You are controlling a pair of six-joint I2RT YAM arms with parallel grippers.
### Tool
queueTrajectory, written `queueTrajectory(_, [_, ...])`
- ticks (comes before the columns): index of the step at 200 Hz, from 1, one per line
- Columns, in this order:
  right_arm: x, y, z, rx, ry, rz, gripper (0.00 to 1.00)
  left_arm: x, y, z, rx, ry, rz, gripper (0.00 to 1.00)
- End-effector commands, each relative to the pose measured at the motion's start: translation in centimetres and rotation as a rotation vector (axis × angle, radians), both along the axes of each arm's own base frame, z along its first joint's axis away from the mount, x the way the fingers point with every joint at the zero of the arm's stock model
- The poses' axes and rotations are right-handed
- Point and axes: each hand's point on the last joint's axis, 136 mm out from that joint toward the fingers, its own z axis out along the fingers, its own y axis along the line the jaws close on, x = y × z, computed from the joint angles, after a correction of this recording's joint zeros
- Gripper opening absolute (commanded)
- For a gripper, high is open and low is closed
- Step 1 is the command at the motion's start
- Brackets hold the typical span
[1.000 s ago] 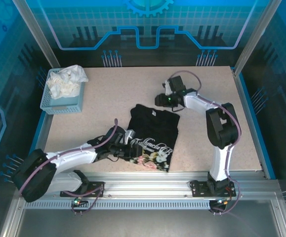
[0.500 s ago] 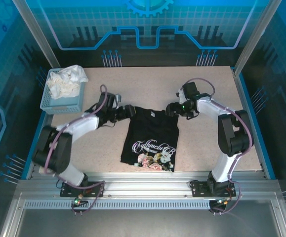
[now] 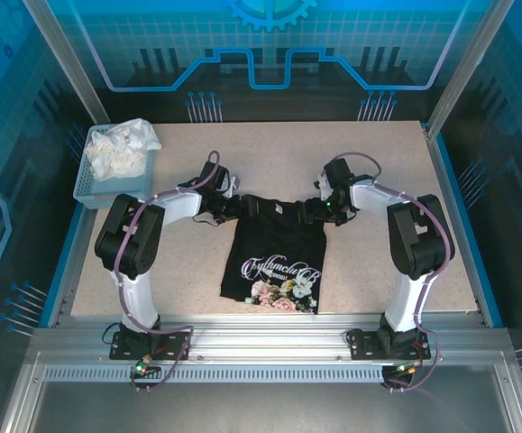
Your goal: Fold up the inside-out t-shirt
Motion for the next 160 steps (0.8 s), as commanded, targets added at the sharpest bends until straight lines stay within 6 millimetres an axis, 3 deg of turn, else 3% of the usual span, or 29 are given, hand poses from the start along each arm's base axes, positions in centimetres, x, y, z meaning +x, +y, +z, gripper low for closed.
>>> queueTrajectory(1, [-1.3,1.3,-1.0,0.026,0.043,0.029,0.78,-0.8,-2.2,0.4,-0.055,0.013,-0.093,0.72])
queueTrajectory(44, [-1.2,1.9,-1.7,0.056,0.045,0.018,0.66,-0.9,-2.3,-1.1,-0.047,0.043,-0.098,0.61])
queueTrajectory(83, [-0.8,1.3,-1.9,0.037,0.032,0.003,0.62,-0.7,-1.6,-2.3,-0.025,0.064,-0.08,0.53])
queueTrajectory(108, [-0.6,2.1,-2.1,0.079,0.036,0.006,0.55,-0.6,-1.4,-2.6,-0.032,0.071,-0.074,0.45])
queueTrajectory(134, [-0.6,3.3,-2.3,0.144,0.032,0.003,0.44,-0.5,-1.6,-2.8,-0.042,0.075,-0.08,0.33])
queueTrajectory(160, [0.2,2.9,-2.2,0.133,-0.002,-0.017,0.28,-0.2,-1.3,-2.5,-0.047,0.062,-0.068,0.2])
